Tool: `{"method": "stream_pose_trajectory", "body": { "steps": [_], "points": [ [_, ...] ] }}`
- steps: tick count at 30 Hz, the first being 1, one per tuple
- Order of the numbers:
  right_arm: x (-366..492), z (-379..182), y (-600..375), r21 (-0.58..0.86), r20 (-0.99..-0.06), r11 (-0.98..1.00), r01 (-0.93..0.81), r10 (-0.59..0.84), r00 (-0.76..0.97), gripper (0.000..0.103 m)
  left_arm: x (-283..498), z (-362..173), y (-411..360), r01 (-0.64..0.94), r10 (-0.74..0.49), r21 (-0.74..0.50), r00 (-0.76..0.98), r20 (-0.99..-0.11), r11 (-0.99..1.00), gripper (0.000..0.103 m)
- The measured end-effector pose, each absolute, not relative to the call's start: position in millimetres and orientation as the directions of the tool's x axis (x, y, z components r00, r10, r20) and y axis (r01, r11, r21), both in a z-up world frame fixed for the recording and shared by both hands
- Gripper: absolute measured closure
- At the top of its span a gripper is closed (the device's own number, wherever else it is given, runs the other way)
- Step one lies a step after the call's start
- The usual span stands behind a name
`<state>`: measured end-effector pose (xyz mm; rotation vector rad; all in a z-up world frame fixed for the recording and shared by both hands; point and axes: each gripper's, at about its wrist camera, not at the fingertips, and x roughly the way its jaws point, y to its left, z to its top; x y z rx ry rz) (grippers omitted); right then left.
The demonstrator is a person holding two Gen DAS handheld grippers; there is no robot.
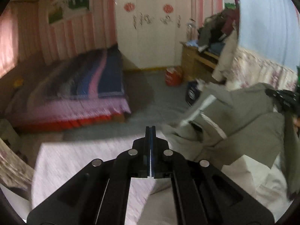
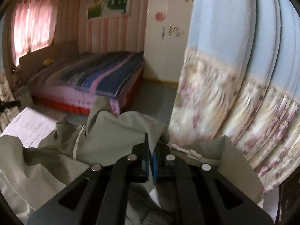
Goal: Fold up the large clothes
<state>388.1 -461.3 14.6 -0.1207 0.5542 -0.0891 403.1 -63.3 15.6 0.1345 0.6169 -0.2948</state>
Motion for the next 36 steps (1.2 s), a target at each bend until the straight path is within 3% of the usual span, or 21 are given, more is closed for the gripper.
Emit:
{"method": "stream_pose_trajectory", "body": {
  "steps": [1, 3, 5, 7, 9, 11, 14, 20, 26, 31, 33, 35, 36],
  "points": [
    [394, 11, -465, -0.146, -0.522, 0.986, 0.079, -0.145, 0.84, 0.099, 412, 21, -65, 0.304, -0.216, 0.052, 0.778, -0.59, 0.951, 0.103],
    [417, -10, -482, -0.14, -0.612, 0.98, 0.138, -0.195, 0.766, 0.084, 422, 19, -69, 0.272, -0.173, 0.073, 0.775, -0.608, 0.959, 0.103],
    [418, -23, -494, -0.163, -0.629, 0.967, 0.198, -0.257, 0.734, 0.045, 422, 7, -68, 0.274, -0.187, 0.035, 0.738, -0.648, 0.961, 0.103],
    [404, -20, -497, -0.154, -0.608, 0.967, 0.203, -0.255, 0.752, 0.027, 413, -11, -68, 0.275, -0.196, 0.005, 0.699, -0.687, 0.961, 0.103],
    [385, -14, -494, -0.147, -0.621, 0.976, 0.158, -0.216, 0.754, 0.025, 396, -26, -70, 0.305, -0.238, -0.037, 0.656, -0.716, 0.952, 0.096],
    [362, -7, -487, -0.126, -0.637, 0.987, 0.103, -0.16, 0.754, 0.023, 378, -36, -68, 0.307, -0.25, -0.057, 0.637, -0.729, 0.95, 0.064],
    [309, -1, -468, -0.098, -0.633, 0.995, 0.001, -0.063, 0.772, 0.014, 349, -58, -50, 0.24, -0.28, -0.165, 0.603, -0.747, 0.957, 0.031],
    [239, -11, -454, -0.141, -0.623, 0.988, -0.066, -0.037, 0.782, 0.014, 334, -101, 4, 0.081, -0.227, -0.222, 0.572, -0.788, 0.972, 0.021],
    [225, -16, -456, -0.109, -0.634, 0.991, -0.073, -0.012, 0.773, 0.013, 357, -118, 4, 0.09, -0.198, -0.179, 0.552, -0.81, 0.98, 0.007],
    [237, -22, -454, -0.084, -0.651, 0.994, -0.075, 0.002, 0.759, 0.013, 392, -131, -30, 0.165, -0.173, -0.1, 0.527, -0.832, 0.981, 0.006],
    [246, -23, -452, -0.081, -0.652, 0.994, -0.071, 0.001, 0.758, 0.013, 402, -133, -41, 0.203, -0.185, -0.087, 0.53, -0.827, 0.975, 0.014],
    [255, -26, -450, -0.073, -0.659, 0.995, -0.066, 0.001, 0.752, 0.013, 409, -136, -57, 0.289, -0.237, -0.093, 0.517, -0.822, 0.953, 0.084],
    [260, -28, -448, -0.069, -0.664, 0.995, -0.067, 0.004, 0.748, 0.013, 414, -134, -64, 0.301, -0.212, -0.051, 0.531, -0.82, 0.952, 0.088]
  ]
}}
